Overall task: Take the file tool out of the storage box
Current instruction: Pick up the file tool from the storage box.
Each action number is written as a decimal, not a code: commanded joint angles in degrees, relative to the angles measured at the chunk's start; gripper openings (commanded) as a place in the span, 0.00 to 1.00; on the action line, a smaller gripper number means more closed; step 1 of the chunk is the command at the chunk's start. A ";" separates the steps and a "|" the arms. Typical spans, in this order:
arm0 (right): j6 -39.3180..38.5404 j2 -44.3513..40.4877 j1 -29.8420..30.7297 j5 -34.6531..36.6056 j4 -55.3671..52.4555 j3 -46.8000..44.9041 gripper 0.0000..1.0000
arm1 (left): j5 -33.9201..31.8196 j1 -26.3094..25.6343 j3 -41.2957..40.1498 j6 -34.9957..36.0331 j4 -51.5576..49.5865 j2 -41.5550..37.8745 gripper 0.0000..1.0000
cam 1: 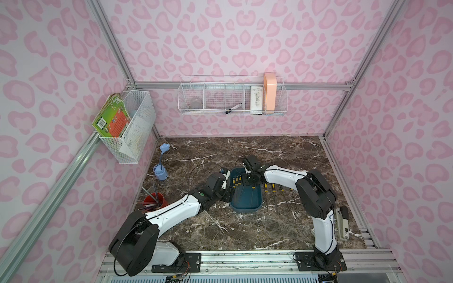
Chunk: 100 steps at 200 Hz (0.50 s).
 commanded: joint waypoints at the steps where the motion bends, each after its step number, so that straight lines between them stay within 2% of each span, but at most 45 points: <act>1: 0.55 1.42 1.64 5.56 -6.74 2.31 0.34 | 0.68 0.04 0.69 0.99 0.17 0.64 0.57; 11: 0.55 1.81 2.18 7.02 -7.90 2.53 0.33 | 0.76 0.04 0.77 1.08 0.15 0.76 0.57; 46: 0.50 2.96 1.34 4.21 -6.62 2.14 0.25 | 1.43 0.04 0.53 0.91 0.41 0.21 0.57; 81: 1.02 3.40 1.23 4.31 -6.07 1.45 0.27 | 1.35 0.04 0.00 0.73 0.13 -1.24 0.57; 100: 1.29 2.78 1.36 4.29 -4.52 0.27 0.17 | 1.68 0.04 -0.18 0.49 0.02 -1.78 0.57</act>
